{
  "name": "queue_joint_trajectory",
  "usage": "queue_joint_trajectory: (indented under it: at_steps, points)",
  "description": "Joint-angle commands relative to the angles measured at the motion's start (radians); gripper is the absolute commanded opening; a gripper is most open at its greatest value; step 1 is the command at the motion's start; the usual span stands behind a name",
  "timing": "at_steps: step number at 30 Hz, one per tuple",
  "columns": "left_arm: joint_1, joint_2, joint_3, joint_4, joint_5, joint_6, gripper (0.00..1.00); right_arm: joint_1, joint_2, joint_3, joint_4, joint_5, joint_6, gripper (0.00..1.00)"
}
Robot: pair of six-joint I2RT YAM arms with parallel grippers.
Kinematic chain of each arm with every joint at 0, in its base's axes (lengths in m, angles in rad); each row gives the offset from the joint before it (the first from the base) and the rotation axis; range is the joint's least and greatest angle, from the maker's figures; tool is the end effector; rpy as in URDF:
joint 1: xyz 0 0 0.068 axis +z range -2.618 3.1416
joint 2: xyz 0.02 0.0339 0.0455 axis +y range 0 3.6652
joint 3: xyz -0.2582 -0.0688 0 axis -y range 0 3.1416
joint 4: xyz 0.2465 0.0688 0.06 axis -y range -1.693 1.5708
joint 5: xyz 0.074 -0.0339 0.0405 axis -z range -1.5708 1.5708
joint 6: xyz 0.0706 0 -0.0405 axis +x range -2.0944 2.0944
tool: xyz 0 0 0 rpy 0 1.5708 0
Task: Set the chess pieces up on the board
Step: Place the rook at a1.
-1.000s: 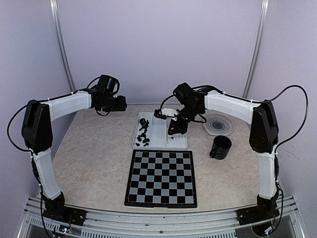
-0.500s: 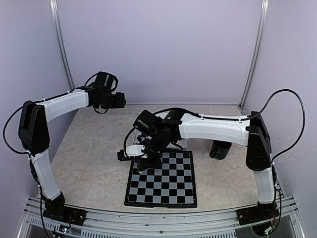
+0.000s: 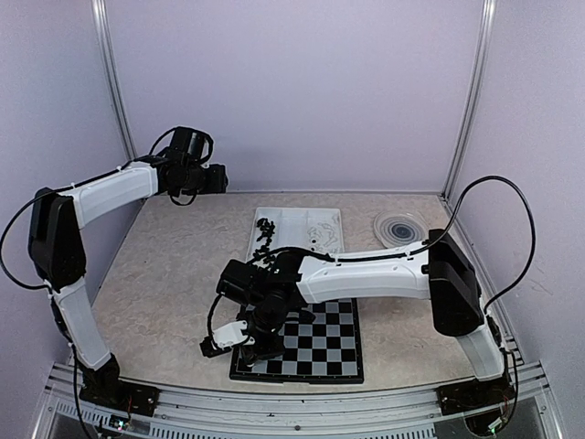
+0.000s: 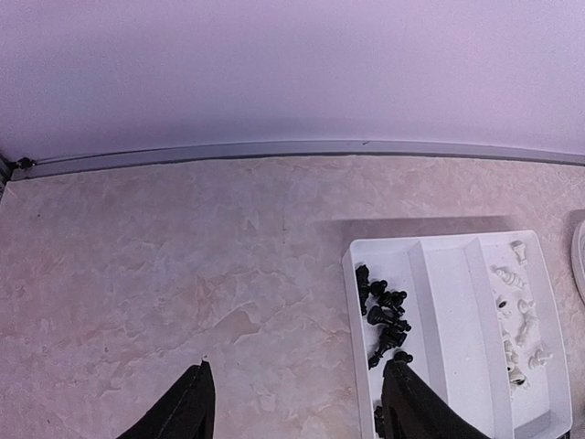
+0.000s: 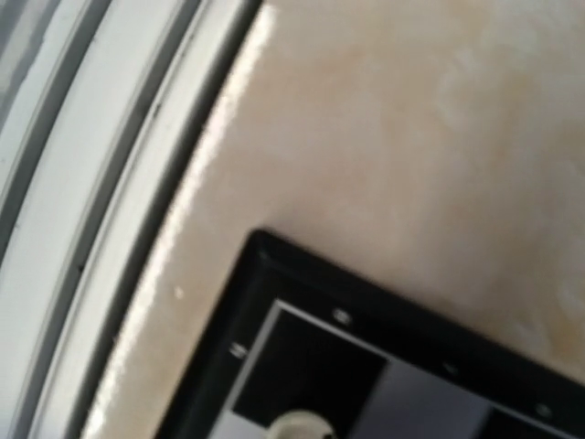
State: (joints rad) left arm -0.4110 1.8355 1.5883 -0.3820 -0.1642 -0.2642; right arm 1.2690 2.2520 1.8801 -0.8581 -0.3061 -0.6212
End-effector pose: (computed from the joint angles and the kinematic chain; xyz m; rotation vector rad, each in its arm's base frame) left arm 0.4239 -0.1722 0.2760 0.0693 2.1962 -0.1997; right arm 0.1227 0.4659 0.1472 -2.3633 1.6139 0.5750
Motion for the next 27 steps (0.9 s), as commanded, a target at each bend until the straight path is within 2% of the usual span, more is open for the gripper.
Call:
queue_joint_trajectory:
  at_steps: [1,15,23,27]
  points:
    - [-0.004,-0.044,0.000,0.003,-0.004,0.010,0.62,0.029,0.031,0.022,0.018,0.014,-0.013,0.00]
    - [-0.005,-0.045,0.005,-0.003,0.011,0.006,0.63,0.035,0.079,0.086,0.002,0.025,-0.007,0.00]
    - [-0.004,-0.041,0.005,-0.005,0.022,0.006,0.63,0.035,0.070,0.075,-0.015,0.021,-0.012,0.13]
    - [-0.004,-0.041,0.005,-0.004,0.019,0.006,0.63,0.035,0.071,0.079,-0.030,0.004,-0.023,0.10]
